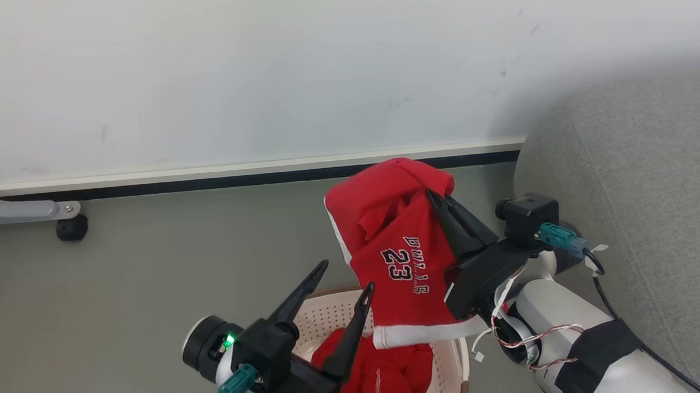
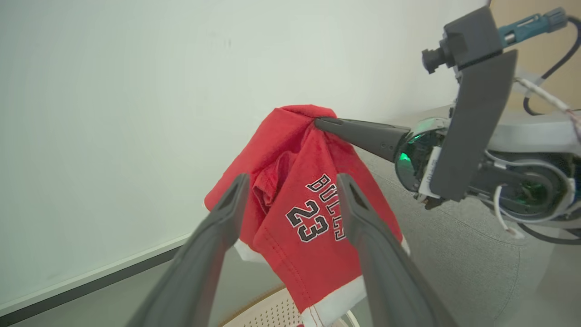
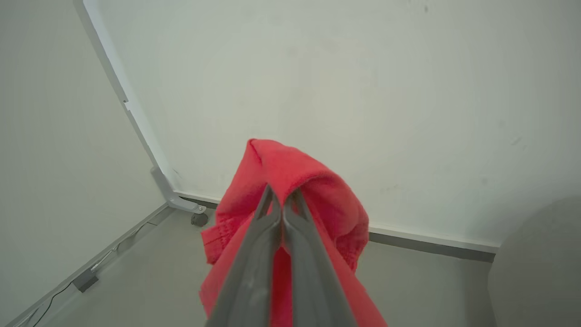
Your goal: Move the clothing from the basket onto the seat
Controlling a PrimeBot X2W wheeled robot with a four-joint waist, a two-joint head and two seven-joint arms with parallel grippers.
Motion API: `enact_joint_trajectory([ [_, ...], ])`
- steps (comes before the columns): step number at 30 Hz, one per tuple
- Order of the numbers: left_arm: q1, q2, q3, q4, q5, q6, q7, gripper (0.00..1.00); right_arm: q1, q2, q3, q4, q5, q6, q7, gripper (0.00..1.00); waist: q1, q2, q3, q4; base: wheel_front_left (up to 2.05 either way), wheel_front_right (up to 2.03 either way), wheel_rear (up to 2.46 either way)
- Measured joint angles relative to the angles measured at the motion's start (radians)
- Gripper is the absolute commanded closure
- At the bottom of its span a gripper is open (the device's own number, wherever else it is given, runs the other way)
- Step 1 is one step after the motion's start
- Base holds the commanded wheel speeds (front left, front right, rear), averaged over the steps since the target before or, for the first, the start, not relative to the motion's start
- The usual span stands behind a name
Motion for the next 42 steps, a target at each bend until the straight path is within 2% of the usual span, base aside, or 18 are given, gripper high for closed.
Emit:
enact_joint_trajectory([
  [20, 0.028, 0.034, -0.045, -0.027, 0.03, -0.017, 0.038, 0.0, 0.058, -0.032, -0.054, -0.042, -0.001, -0.033, -0.001, 1.0, 0.0002, 0.0, 0.039, -0.135, 0.0, 0.0, 0.0],
  [30, 0.027, 0.051, -0.051, -0.044, 0.044, -0.017, 0.051, 0.0, 0.097, -0.064, -0.114, -0.086, -0.002, -0.053, -0.001, 1.0, 0.0002, 0.0001, 0.073, -0.217, 0.0, 0.0, 0.0],
  [42, 0.023, 0.061, -0.063, -0.064, 0.054, -0.026, 0.069, 0.0, 0.141, -0.068, -0.182, -0.137, -0.012, -0.078, -0.001, 1.0, 0.0002, 0.0001, 0.119, -0.3, 0.0, 0.0, 0.0],
])
